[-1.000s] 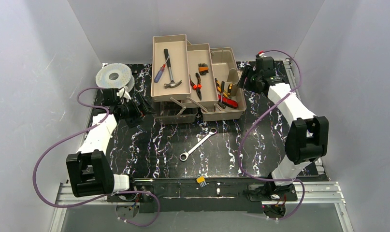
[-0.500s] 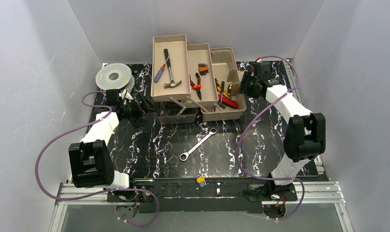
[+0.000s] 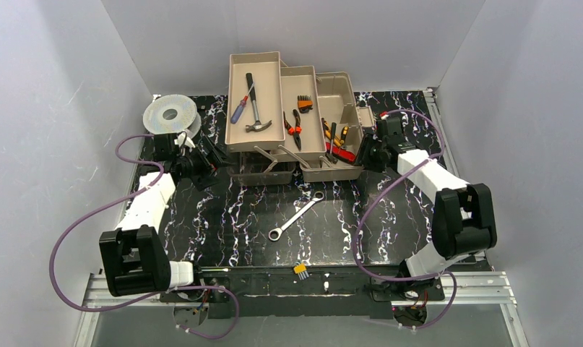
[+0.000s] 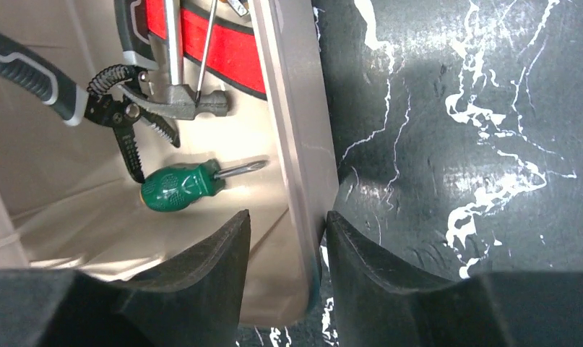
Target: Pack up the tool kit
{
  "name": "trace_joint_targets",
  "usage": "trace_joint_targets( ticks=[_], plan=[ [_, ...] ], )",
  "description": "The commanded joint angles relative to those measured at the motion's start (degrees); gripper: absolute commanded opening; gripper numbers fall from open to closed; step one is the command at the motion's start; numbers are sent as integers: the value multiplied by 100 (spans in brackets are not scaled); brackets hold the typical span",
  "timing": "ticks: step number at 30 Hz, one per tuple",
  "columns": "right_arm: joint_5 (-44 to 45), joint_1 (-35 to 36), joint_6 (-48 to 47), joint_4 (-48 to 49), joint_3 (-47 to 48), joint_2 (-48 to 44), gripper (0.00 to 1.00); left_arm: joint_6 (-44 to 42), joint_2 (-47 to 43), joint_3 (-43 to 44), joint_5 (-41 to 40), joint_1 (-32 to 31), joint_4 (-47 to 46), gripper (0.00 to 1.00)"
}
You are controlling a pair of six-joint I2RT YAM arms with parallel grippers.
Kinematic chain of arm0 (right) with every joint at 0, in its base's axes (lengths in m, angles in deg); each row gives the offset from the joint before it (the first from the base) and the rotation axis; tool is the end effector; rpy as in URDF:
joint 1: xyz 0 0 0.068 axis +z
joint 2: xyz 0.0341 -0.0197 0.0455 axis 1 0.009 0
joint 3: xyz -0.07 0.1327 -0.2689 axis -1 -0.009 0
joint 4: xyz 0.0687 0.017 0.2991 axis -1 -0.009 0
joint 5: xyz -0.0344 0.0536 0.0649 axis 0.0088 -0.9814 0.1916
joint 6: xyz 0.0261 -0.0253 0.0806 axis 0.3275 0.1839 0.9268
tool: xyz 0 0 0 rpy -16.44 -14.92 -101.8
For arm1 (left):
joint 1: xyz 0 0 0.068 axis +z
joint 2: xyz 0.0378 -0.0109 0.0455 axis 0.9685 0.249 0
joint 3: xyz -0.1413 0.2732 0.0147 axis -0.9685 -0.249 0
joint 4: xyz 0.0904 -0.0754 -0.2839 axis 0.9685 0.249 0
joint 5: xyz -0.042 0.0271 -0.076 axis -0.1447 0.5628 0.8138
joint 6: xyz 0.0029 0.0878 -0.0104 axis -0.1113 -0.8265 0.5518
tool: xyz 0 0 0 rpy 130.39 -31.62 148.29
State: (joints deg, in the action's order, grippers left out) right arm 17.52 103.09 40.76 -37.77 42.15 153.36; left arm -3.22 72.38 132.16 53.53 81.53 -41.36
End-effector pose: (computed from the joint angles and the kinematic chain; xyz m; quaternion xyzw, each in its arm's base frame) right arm 0.3936 0.0977 0.2074 0.1129 0.9264 0.1408 0.3304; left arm 0.3401 -0.0103 0.2484 -0.1953 0.8614 -0.3644 0.2950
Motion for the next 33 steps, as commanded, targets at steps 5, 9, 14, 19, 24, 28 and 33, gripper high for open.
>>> trace_joint_targets(
  ticks=[5,9,14,19,24,28,33],
  plan=[
    [377,17,-136,-325,-536,-798,48,-173,-306,21,-195,41,367,98],
    [540,-42,-200,-323,-734,-1154,48,-160,-304,14,-255,40,324,98],
    [308,-50,-193,-419,-448,-1026,48,-22,-187,-64,-181,44,67,98],
    [84,-50,-120,-369,-136,-1009,49,106,67,12,-138,39,-228,98],
    [-76,-50,-53,-491,482,-779,51,247,366,115,-18,37,-561,98],
    [-76,-50,-7,-586,990,-445,52,262,663,358,17,40,-612,98],
    [-56,-48,-22,-634,1207,-180,52,186,1033,691,-168,29,-436,90]
  ],
)
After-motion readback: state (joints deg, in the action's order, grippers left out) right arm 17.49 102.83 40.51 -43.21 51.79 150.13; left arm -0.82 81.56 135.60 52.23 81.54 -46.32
